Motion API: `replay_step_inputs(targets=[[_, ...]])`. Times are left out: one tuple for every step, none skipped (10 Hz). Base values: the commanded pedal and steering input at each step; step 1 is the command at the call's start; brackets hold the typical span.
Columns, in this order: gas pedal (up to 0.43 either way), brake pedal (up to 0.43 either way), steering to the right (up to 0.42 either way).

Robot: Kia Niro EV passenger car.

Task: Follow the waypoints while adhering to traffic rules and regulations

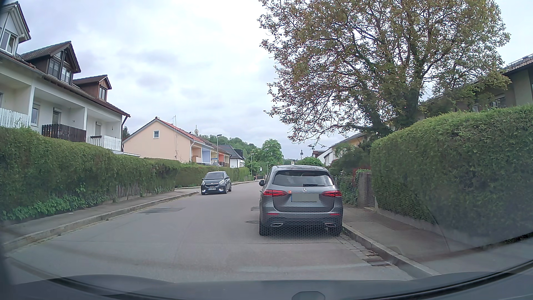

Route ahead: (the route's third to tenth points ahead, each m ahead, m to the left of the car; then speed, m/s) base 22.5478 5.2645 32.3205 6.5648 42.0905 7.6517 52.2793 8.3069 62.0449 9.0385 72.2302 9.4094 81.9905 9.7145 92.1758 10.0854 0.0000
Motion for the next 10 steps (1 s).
replay_step_inputs(targets=[[0.000, 0.207, -0.169], [0.000, 0.207, -0.170], [0.000, 0.207, -0.169], [0.000, 0.207, -0.169], [0.000, 0.201, -0.169], [0.000, 0.195, -0.169], [0.000, 0.195, -0.169], [0.000, 0.195, -0.169], [0.000, 0.189, -0.169], [0.000, 0.189, -0.169]])
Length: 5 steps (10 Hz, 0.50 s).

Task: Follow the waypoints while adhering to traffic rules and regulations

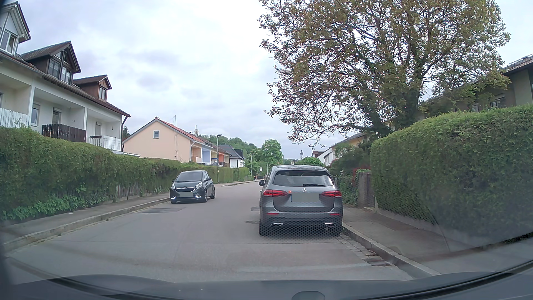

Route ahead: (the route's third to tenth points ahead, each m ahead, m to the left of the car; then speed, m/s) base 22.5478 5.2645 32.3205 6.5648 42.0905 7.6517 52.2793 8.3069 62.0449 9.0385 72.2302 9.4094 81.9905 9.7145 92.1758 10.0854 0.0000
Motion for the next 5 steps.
replay_step_inputs(targets=[[0.000, 0.183, -0.170], [0.000, 0.091, -0.171], [0.000, 0.000, -0.171], [0.000, 0.000, -0.172], [0.000, 0.000, -0.172]])
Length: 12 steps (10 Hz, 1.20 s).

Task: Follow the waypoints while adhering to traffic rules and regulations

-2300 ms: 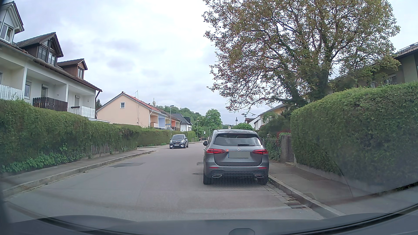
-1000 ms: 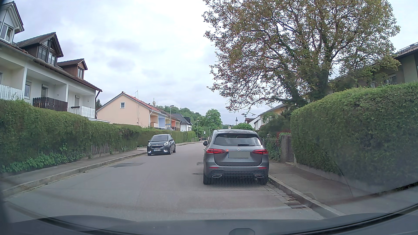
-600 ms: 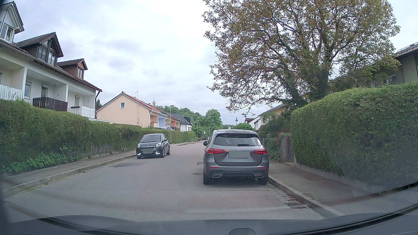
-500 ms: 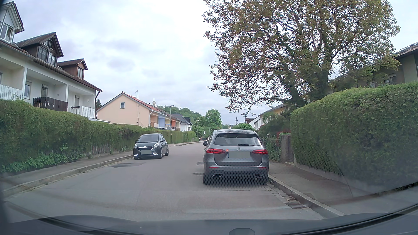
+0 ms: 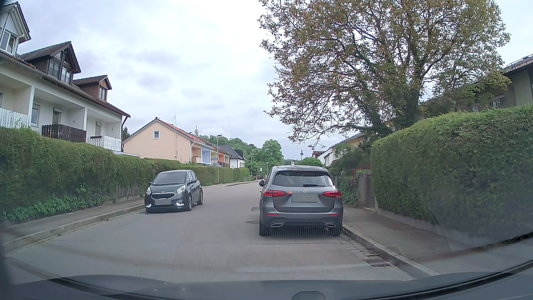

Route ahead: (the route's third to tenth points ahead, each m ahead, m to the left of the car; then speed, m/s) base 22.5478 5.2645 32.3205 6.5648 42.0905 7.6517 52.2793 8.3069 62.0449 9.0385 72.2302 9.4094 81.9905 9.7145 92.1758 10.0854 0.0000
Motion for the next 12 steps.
replay_step_inputs(targets=[[0.000, 0.000, -0.174], [0.000, 0.000, -0.176], [0.000, 0.000, -0.181], [0.000, 0.000, -0.188], [0.000, 0.000, -0.199], [0.000, 0.000, -0.211], [0.000, 0.000, -0.220], [0.000, 0.000, -0.238], [0.000, 0.000, -0.256], [0.000, 0.000, -0.264], [0.000, 0.000, -0.279], [0.000, 0.000, -0.293]])
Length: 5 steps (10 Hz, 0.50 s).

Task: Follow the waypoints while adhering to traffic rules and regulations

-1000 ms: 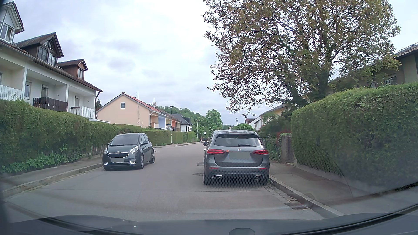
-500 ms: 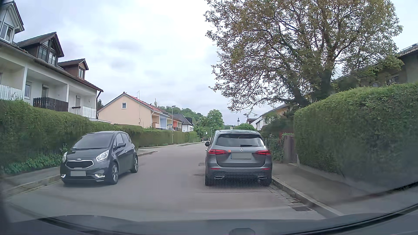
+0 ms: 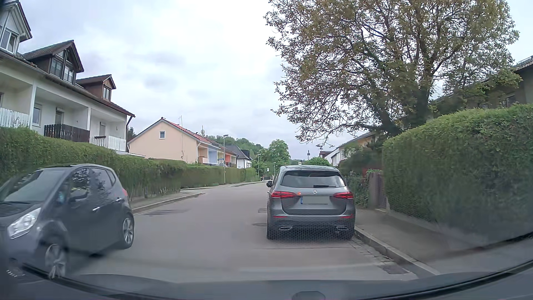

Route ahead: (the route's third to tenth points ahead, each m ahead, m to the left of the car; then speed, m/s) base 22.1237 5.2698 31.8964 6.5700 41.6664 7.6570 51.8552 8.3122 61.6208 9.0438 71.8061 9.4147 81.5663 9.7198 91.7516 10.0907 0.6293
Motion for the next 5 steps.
replay_step_inputs(targets=[[0.000, 0.000, -0.307], [0.000, 0.000, -0.327], [0.000, 0.000, -0.348], [0.000, 0.000, -0.361], [0.000, 0.000, -0.376]])
